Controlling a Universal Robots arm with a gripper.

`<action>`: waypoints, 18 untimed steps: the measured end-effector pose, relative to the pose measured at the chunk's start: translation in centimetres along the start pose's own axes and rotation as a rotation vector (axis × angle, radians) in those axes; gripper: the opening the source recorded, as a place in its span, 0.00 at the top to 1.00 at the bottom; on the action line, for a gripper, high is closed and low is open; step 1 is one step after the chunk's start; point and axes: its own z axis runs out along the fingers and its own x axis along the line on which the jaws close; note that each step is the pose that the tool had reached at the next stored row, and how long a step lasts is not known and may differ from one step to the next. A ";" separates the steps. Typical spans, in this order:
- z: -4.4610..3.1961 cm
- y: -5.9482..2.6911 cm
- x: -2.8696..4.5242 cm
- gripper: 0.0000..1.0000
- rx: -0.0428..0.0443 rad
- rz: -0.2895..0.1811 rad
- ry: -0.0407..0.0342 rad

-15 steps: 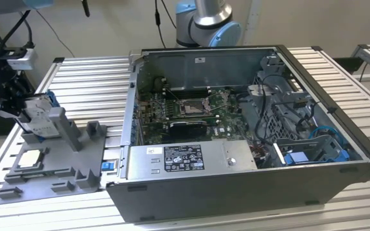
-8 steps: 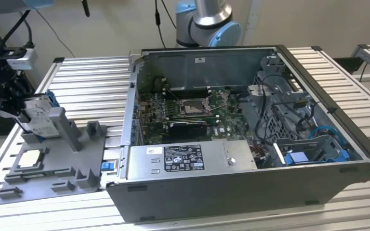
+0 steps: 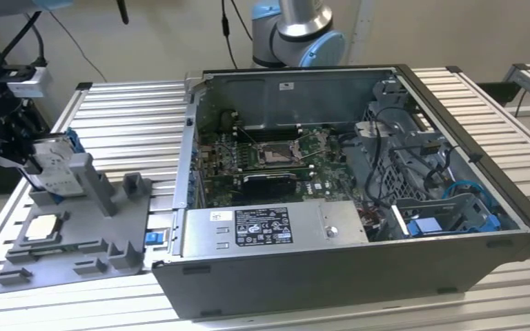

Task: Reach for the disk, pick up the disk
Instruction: 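Pick up the disk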

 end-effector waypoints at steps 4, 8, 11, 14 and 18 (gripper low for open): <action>-0.22 -0.04 0.01 1.00 0.0001 0.000 -0.0002; -0.64 -0.16 0.03 1.00 -0.0028 0.000 -0.0031; -1.05 -0.22 0.03 1.00 -0.0084 0.000 -0.0056; -1.58 -0.26 0.05 1.00 -0.0123 0.000 -0.0051; -2.34 -0.28 0.07 1.00 -0.0152 0.000 -0.0059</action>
